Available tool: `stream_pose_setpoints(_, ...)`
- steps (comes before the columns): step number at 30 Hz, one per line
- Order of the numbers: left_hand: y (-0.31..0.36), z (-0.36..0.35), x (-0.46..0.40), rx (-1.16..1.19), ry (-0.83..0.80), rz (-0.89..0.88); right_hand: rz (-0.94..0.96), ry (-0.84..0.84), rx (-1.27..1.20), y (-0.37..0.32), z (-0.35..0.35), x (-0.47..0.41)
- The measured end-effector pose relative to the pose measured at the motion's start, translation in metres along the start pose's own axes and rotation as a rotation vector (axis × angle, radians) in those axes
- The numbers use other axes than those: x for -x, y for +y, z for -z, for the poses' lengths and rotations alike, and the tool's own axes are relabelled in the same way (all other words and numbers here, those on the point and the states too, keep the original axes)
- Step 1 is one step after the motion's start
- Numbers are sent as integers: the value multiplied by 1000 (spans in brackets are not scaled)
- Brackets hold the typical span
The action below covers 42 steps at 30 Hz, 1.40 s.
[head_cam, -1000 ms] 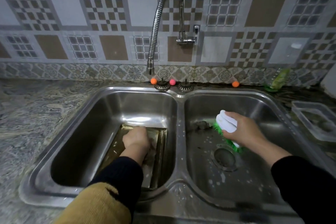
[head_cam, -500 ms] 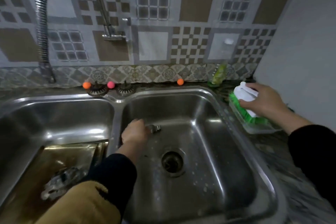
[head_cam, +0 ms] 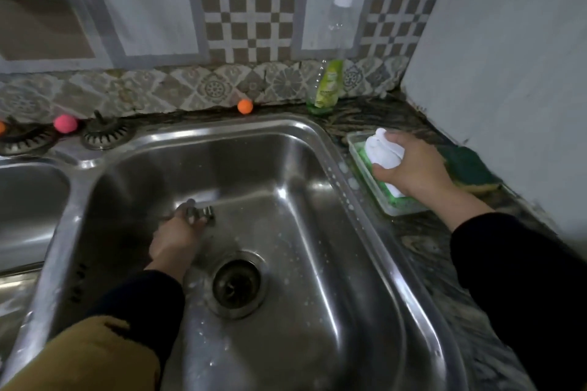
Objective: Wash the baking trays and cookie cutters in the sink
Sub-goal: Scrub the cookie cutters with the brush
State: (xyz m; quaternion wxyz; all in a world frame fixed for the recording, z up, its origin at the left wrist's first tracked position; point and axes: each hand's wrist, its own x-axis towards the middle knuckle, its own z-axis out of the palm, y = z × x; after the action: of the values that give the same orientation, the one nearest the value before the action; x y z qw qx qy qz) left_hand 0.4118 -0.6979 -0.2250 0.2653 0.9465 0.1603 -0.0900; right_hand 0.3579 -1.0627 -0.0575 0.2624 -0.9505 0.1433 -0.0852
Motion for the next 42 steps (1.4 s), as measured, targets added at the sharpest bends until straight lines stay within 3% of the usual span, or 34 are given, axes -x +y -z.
stream_pose_setpoints(7, 21, -22, 17, 91, 105, -77, 28, 16, 5, 5, 0, -1)
stream_pose_setpoints(15, 43, -15, 47, 541, 117, -62, 25, 7, 10, 1, 4, 3)
stream_pose_setpoints(21, 60, 16, 69, 829, -21, -123, 165, 86, -84, -40, 27, 25)
stream_pose_setpoints(27, 65, 40, 106, 1151, -230, -99, 243, -112, -282, -97, -13, 86)
stream_pose_setpoints(31, 64, 54, 131, 1157, -292, -114, 179, -173, -454, -118, -60, 121)
stream_pose_setpoints(35, 46, 68, 133, 1263, -303, 4, 151, -197, -496, -123, -79, 145)
stream_pose_setpoints(42, 39, 80, 150, 1202, -308, -93, 177, -108, -467, -149, -83, 146)
